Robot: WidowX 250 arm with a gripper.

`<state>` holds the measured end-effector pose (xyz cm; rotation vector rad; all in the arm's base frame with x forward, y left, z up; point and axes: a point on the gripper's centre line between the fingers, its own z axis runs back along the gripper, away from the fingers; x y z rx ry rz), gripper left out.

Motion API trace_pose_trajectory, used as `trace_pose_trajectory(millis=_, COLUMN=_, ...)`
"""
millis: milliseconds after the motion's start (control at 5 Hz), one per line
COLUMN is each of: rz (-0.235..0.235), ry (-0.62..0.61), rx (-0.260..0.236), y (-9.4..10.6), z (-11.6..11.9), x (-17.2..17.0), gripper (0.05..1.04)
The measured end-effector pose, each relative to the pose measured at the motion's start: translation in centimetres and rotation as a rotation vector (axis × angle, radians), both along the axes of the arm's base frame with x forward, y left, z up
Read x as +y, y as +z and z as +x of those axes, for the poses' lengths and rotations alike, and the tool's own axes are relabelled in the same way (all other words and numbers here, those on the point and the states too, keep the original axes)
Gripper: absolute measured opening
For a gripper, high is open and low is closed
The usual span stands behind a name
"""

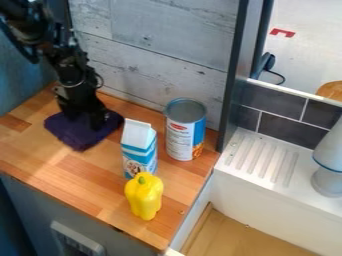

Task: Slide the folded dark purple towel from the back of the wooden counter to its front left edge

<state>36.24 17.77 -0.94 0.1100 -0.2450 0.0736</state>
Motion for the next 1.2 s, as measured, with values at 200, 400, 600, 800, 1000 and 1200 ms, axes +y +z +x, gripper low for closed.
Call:
trace_pose_trajectory(millis=200, rz=-0.026, ry=0.031, rx=-0.002, y=0.1, z=-2.9, x=0.2, gripper=1.005)
trace_pose_trajectory(millis=400, rz=-0.029, ry=0.060, rx=-0.002, y=0.0, z=-5.2, x=0.5, gripper=1.003)
trace_pose_trajectory(millis=600, rz=-0.026, ry=0.058, rx=0.020, y=-0.3, z=-6.8, x=0.2, gripper=1.003)
trace_pose_trajectory(millis=800, rz=-0.027, ry=0.046, rx=0.047, y=-0.3, z=-8.0, x=-0.4, gripper=1.003)
trace_pose_trajectory(millis=1000, rz=-0.021, ry=0.045, rx=0.069, y=-0.4, z=-9.1, x=-0.8, gripper=1.003)
trace_pose_trajectory(millis=1200, rz=-0.025, ry=0.043, rx=0.083, y=-0.3, z=-9.6, x=-1.0, gripper=1.003)
